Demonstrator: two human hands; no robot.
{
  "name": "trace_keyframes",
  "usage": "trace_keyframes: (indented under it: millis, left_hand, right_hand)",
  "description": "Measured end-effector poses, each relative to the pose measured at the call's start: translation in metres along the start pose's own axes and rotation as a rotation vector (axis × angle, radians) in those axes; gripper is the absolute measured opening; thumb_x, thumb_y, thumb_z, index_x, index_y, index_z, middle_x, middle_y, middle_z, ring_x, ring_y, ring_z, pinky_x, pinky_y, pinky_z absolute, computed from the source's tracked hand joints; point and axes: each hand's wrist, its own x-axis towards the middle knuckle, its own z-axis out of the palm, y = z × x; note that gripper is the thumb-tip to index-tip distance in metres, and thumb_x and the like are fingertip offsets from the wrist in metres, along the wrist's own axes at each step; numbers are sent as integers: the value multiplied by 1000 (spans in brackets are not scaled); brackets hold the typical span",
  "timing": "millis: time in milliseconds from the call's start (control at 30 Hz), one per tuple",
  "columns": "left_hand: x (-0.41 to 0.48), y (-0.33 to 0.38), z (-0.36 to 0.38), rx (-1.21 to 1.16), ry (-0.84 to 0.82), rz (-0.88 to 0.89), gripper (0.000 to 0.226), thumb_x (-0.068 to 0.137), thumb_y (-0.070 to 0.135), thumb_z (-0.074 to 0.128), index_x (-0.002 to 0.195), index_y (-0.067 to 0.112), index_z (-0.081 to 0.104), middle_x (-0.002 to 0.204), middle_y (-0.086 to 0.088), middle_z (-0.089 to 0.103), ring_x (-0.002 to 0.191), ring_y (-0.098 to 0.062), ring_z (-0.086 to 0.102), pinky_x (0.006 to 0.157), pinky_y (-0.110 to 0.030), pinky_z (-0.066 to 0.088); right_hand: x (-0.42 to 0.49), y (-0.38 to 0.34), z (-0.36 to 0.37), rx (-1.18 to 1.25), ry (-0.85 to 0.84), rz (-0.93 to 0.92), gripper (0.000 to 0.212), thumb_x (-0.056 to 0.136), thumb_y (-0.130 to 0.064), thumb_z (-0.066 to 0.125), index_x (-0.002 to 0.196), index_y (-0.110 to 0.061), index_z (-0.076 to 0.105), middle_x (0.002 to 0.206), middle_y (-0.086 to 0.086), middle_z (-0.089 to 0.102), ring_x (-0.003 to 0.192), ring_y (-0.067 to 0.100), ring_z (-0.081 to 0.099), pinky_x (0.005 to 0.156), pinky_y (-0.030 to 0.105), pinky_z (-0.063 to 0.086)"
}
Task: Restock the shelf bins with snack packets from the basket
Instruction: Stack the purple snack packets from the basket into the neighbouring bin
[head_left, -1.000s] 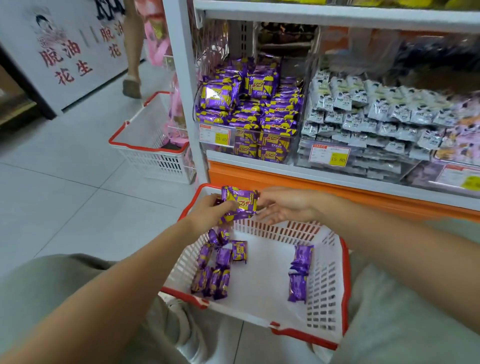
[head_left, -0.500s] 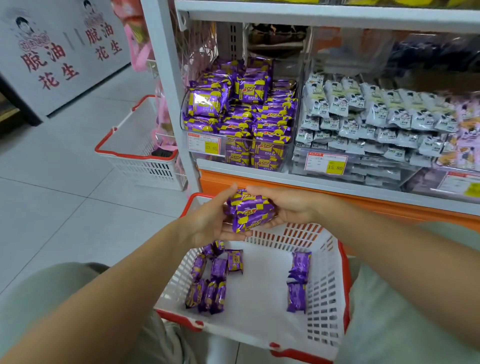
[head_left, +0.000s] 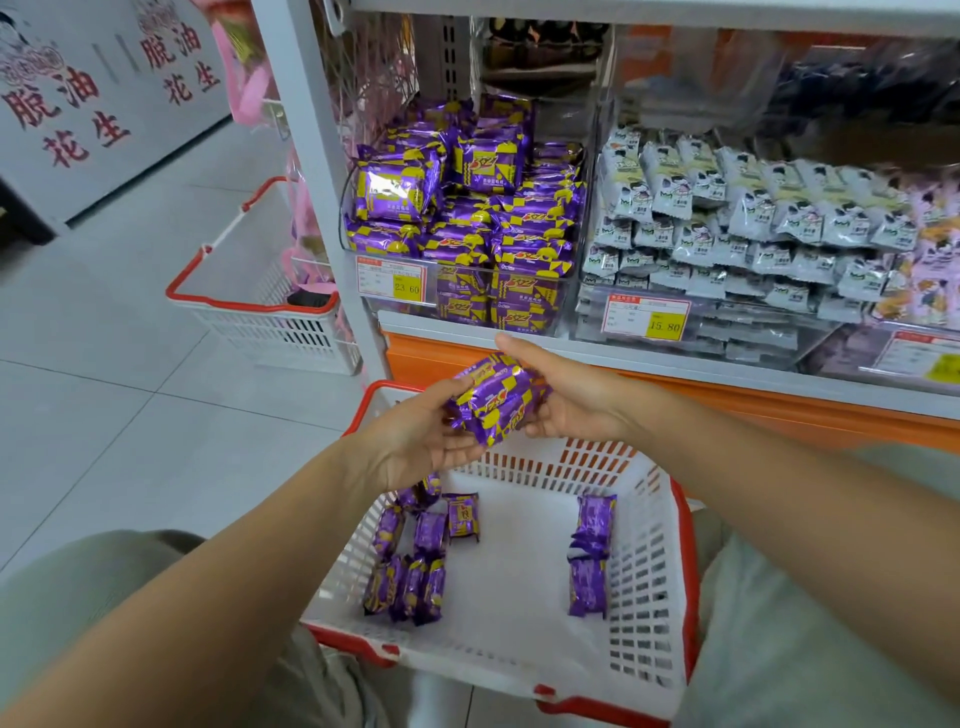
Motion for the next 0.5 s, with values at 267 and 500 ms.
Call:
trace_keyframes:
  millis: [267,500]
  left_hand:
    - [-6,0,-5,51,-35,72,22,93,29,57,106,13,64,110,-14,69,103,-30,67,97,-43,51]
    - [-9,7,-13,195,-2,117,57,74,47,68,119,12,65,103,-9,71,87,-22,69,76,-38,58]
  right_hand:
    - [2,7,7,14,82,-199,10,86,-22,71,89,-13,68,93,9,70,88,20,61,94,37,47]
    - [-4,6,15,-464,126,-398,52,73,-19,84,117,-21,58,114,9,62,100,22,61,86,29,50]
